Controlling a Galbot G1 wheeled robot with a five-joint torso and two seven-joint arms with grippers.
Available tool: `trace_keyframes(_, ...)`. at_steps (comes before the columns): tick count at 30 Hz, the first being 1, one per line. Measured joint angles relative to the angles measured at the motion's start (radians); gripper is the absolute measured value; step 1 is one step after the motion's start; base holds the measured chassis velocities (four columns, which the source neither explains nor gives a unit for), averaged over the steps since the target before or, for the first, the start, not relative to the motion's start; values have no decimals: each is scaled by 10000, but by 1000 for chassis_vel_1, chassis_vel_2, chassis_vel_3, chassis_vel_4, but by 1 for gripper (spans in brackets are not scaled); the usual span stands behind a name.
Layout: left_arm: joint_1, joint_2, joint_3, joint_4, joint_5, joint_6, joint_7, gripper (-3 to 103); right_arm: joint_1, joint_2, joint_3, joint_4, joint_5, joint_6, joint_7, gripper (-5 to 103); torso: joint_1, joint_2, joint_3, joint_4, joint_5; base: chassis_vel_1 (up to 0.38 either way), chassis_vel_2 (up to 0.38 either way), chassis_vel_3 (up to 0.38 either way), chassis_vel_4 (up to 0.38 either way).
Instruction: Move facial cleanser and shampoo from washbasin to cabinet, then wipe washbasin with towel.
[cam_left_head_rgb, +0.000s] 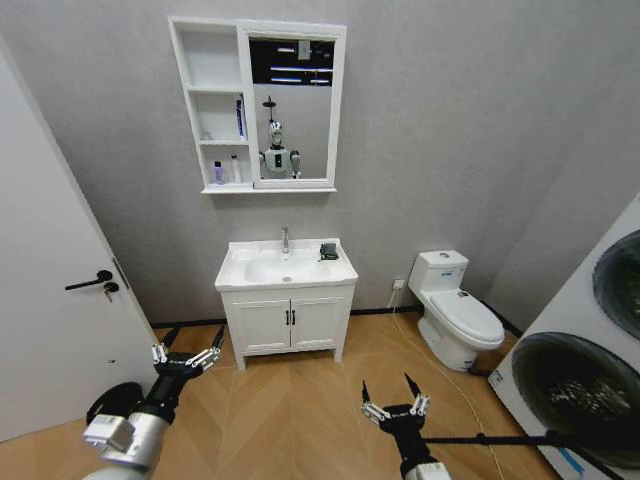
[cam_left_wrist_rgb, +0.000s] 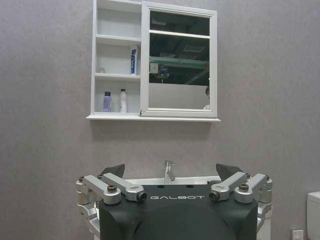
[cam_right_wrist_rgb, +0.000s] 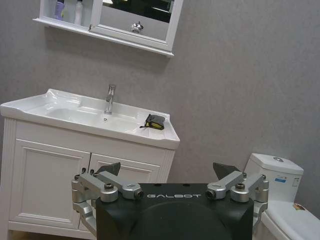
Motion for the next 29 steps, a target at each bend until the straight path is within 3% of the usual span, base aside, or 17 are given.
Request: trace_keyframes(29,14,-23,50,-1,64,6,-90,100,0,0,0,1,0,0,0,100,0,0,0,0,0,0,0,0,0)
